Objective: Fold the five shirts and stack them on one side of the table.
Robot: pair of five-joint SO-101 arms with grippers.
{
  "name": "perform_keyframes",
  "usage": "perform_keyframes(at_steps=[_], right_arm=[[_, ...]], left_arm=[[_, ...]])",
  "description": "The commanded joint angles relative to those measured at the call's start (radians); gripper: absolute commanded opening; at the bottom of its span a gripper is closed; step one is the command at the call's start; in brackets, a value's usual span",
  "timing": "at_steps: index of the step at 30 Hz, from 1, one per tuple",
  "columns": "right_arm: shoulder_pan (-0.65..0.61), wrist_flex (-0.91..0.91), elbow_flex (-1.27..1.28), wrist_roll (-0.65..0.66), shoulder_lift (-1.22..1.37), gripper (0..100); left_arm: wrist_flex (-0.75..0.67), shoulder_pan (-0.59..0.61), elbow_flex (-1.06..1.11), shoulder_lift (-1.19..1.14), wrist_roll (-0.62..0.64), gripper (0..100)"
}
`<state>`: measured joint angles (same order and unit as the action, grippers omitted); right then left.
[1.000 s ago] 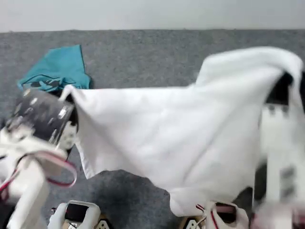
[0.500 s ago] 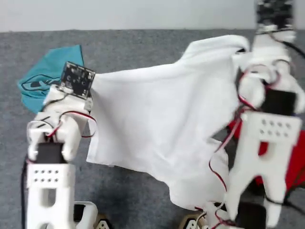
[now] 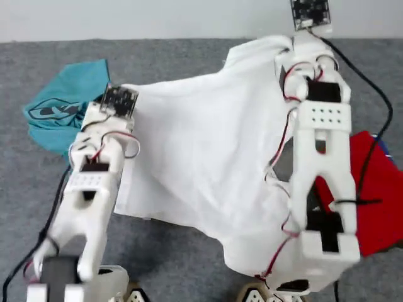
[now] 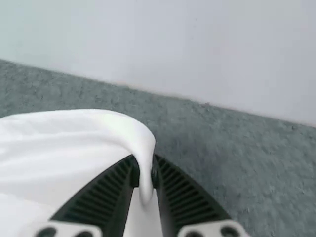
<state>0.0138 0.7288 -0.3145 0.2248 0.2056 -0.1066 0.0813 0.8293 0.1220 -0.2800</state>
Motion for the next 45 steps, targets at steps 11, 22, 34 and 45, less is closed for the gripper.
perform_keyframes(at_steps=[11, 22, 34, 45], right_arm=[[-0.050, 0.257, -0.546, 0.120, 0.360, 1.0], [-0.045, 0.885, -0.760, 0.114, 0.285, 1.0], [-0.050, 1.070, -0.470, 0.120, -0.087, 1.0], [-0.064, 1.064, 0.365, 0.259, -0.740, 1.0]], left_arm=[[0.097, 0.000, -0.231, -0.210, -0.002, 2], [0.456, 0.006, -0.234, -0.034, -0.002, 2], [1.060, 0.002, -0.225, 0.431, -0.003, 2], [1.129, -0.002, -0.082, 0.456, -0.003, 2]])
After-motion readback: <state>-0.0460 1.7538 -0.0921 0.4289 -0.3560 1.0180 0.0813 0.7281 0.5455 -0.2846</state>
